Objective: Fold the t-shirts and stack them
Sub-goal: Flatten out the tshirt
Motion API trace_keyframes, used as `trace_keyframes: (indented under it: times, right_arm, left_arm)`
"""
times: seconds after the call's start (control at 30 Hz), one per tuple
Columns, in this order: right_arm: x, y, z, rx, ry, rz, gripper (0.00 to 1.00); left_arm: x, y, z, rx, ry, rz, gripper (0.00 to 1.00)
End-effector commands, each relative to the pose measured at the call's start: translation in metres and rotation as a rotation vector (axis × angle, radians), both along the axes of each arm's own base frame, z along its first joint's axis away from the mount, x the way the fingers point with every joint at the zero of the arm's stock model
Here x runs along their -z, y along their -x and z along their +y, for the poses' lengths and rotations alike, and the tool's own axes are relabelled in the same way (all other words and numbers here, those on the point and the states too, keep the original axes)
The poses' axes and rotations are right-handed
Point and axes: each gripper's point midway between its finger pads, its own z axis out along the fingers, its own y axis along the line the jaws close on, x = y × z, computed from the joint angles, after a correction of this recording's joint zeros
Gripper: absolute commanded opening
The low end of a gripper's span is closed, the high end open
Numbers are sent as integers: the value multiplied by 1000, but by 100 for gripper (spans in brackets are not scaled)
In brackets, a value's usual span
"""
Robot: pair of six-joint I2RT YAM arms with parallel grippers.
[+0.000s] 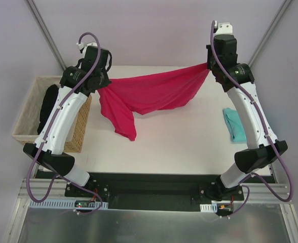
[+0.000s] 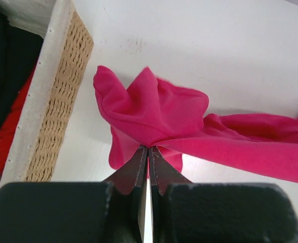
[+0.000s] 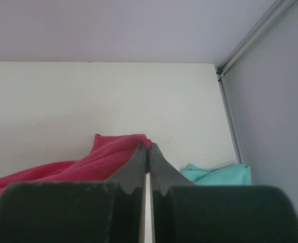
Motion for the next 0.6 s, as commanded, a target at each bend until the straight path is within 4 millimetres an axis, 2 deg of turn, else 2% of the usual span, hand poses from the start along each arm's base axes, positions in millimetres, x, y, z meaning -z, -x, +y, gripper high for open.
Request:
trace_keyframes:
  times: [0.0,0.2,0.3,0.57]
  right_arm:
    - [-56,12,-23,61,17,-157,1]
    - [-82,17,-30,77,28,-222,0]
    - [-87,17,-34,89,36,-236,1]
    - [-85,20,-34,87,37,-235,1]
  left_arm:
    - [-44,-2,18,-21,-22,-131,0]
    - [-68,-4,26,-23,-58,-192,0]
    - [-78,-5,32,-28,-81,-217,0]
    - [-86,-6,42,-37,-131,-230,0]
